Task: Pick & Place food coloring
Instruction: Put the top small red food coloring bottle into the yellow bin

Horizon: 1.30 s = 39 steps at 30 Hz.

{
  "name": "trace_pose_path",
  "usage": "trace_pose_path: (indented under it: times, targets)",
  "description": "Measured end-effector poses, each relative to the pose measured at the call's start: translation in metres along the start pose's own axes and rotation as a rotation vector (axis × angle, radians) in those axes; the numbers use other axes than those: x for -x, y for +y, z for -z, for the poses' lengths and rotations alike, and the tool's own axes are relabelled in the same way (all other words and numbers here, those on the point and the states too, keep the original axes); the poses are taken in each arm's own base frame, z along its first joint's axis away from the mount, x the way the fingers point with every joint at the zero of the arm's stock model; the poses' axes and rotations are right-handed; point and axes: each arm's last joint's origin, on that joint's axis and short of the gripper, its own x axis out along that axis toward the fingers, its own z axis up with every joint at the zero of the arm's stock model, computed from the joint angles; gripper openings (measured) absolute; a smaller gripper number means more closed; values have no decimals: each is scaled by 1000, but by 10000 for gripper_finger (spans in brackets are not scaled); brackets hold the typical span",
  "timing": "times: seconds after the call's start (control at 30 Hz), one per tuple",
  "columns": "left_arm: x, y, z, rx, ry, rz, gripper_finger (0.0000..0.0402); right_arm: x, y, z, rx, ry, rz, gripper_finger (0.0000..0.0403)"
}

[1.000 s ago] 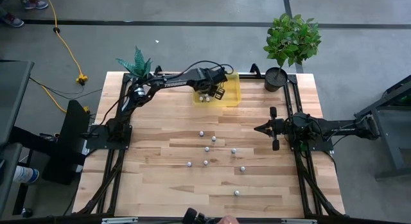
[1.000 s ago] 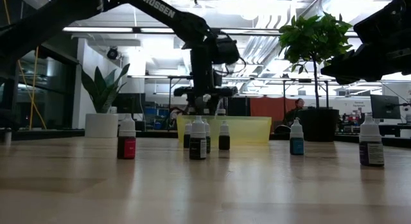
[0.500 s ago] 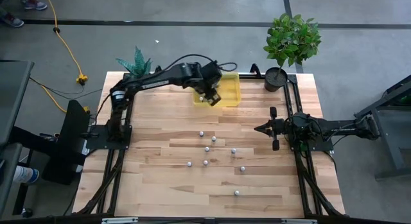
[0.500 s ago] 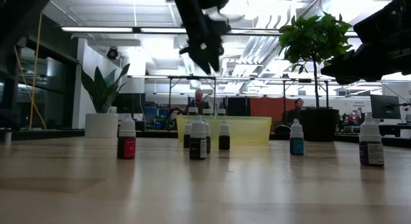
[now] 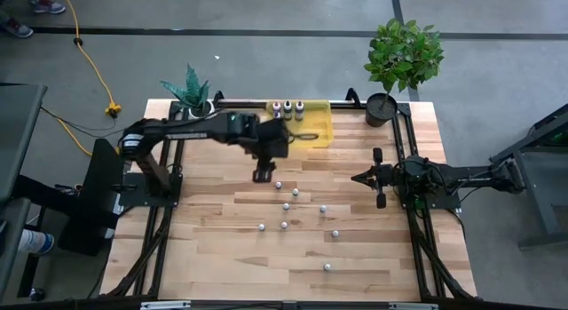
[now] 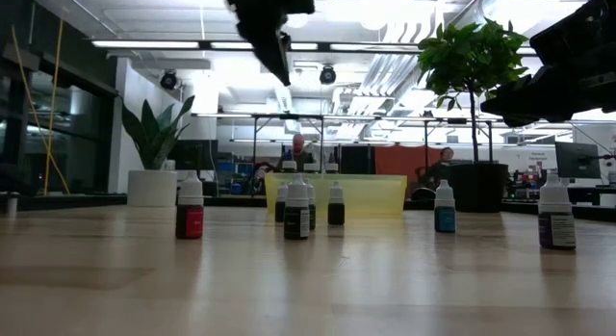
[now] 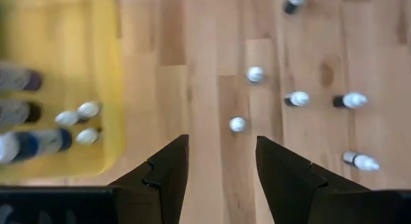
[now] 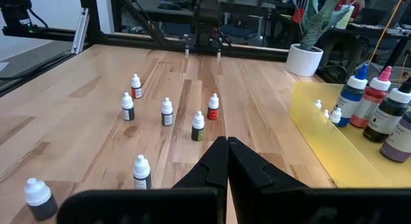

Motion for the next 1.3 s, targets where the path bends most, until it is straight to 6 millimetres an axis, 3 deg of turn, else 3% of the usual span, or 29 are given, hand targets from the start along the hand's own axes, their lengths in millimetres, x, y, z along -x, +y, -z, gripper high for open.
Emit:
trace_pose_path:
  times: [0.33, 0.77, 1.3]
  targets:
    - [-53, -22, 52, -81, -70, 28, 171, 0, 0, 0, 0, 0, 0, 0]
    - [-99, -23, 63, -221, -127, 8, 171, 0, 0, 0, 0, -1, 0, 0]
    - [-137, -26, 68, -305, -123, 78, 171, 0, 0, 1, 0, 6, -1, 0]
